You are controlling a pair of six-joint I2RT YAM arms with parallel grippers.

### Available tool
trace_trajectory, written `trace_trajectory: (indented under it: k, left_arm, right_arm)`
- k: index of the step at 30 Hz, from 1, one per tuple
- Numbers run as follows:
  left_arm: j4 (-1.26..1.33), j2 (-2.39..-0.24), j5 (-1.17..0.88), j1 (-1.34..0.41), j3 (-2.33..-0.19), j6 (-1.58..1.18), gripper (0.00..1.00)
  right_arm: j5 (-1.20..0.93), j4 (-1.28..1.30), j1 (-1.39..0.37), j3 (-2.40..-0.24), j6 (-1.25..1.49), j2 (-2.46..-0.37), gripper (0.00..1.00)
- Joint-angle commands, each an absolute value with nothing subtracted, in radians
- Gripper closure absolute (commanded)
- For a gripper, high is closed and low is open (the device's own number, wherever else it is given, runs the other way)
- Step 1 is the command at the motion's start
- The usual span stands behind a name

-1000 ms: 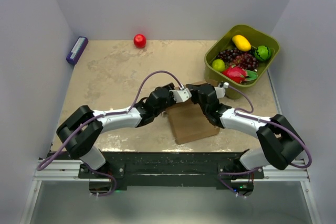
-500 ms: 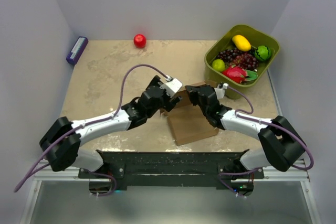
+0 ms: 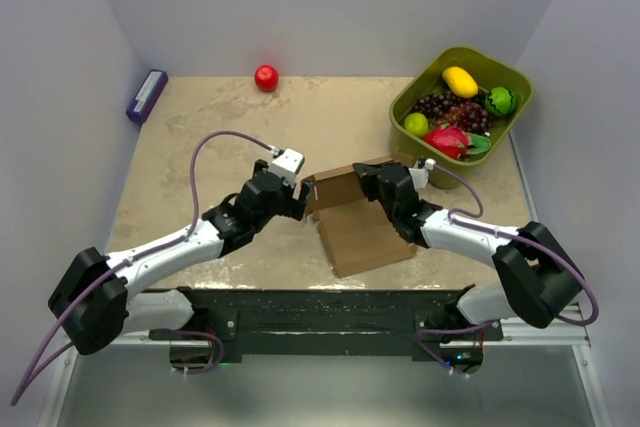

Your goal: Fold the paper box

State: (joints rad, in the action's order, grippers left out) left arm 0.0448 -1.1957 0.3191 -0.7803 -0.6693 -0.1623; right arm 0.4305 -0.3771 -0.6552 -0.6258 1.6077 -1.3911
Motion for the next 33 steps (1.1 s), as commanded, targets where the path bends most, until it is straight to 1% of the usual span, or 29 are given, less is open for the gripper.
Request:
trace_trajectory:
  k: [1,3,6,7,9,10,12,13,14,15,16,17,18,20,22,23,25,27,31,33]
  left_arm:
    - [0.104,-1.227,0.273,-0.769,-0.676,-0.221,0.15]
    - [0.112,-1.262,0.270,-0.765,-0.692,-0.215,0.22]
    - [0.127,-1.299,0.270,-0.762,-0.704,-0.210,0.42]
    - [0.130,-1.305,0.273,-0.762,-0.707,-0.209,0.54]
    - [0.155,-1.318,0.265,-0.762,-0.706,-0.207,0.64]
    - [0.163,-1.322,0.258,-0.762,-0.706,-0.209,0.75]
    - [0.170,-1.333,0.259,-0.762,-0.712,-0.210,0.85]
    - [0.169,-1.336,0.270,-0.764,-0.715,-0.212,0.94]
    - [0.167,-1.338,0.271,-0.762,-0.718,-0.213,0.98]
    - [0.164,-1.338,0.275,-0.762,-0.721,-0.215,1.00]
    - [0.161,-1.338,0.282,-0.764,-0.724,-0.216,1.00]
    - [0.153,-1.336,0.284,-0.762,-0.729,-0.216,1.00]
    - [0.149,-1.335,0.290,-0.762,-0.730,-0.216,1.00]
    - [0.121,-1.335,0.310,-0.762,-0.742,-0.225,1.00]
    - [0.100,-1.333,0.328,-0.762,-0.752,-0.232,1.00]
    - [0.092,-1.335,0.331,-0.764,-0.755,-0.236,1.00]
    - [0.077,-1.341,0.333,-0.761,-0.764,-0.239,1.00]
    - [0.060,-1.362,0.330,-0.759,-0.776,-0.238,1.00]
    - [0.041,-1.381,0.313,-0.752,-0.795,-0.235,1.00]
    - [0.044,-1.379,0.305,-0.750,-0.796,-0.238,1.00]
  right_arm:
    - [0.465,-0.394,-0.658,-0.617,1.612,-1.387,1.00]
    - [0.466,-0.391,-0.657,-0.620,1.608,-1.387,1.00]
    - [0.472,-0.384,-0.658,-0.620,1.603,-1.382,1.00]
    - [0.476,-0.383,-0.657,-0.620,1.598,-1.378,1.00]
    - [0.480,-0.379,-0.657,-0.617,1.595,-1.373,1.00]
    - [0.483,-0.380,-0.658,-0.615,1.591,-1.373,1.00]
    - [0.482,-0.382,-0.657,-0.614,1.582,-1.368,1.00]
    - [0.480,-0.388,-0.657,-0.611,1.557,-1.365,1.00]
    - [0.480,-0.396,-0.657,-0.609,1.537,-1.350,0.97]
    - [0.480,-0.405,-0.657,-0.607,1.516,-1.342,0.94]
    - [0.480,-0.405,-0.657,-0.609,1.462,-1.330,0.90]
    - [0.483,-0.405,-0.658,-0.609,1.430,-1.307,0.77]
    - [0.485,-0.397,-0.657,-0.607,1.396,-1.292,0.67]
    - [0.488,-0.370,-0.658,-0.604,1.307,-1.261,0.52]
    - [0.494,-0.328,-0.658,-0.585,1.237,-1.209,0.48]
    - [0.494,-0.324,-0.658,-0.572,1.212,-1.188,0.43]
    - [0.489,-0.315,-0.660,-0.546,1.140,-1.131,0.38]
    - [0.488,-0.298,-0.661,-0.538,1.083,-1.097,0.31]
    - [0.427,-0.229,-0.664,-0.587,0.857,-1.054,0.27]
    - [0.373,-0.197,-0.666,-0.607,0.795,-1.057,0.26]
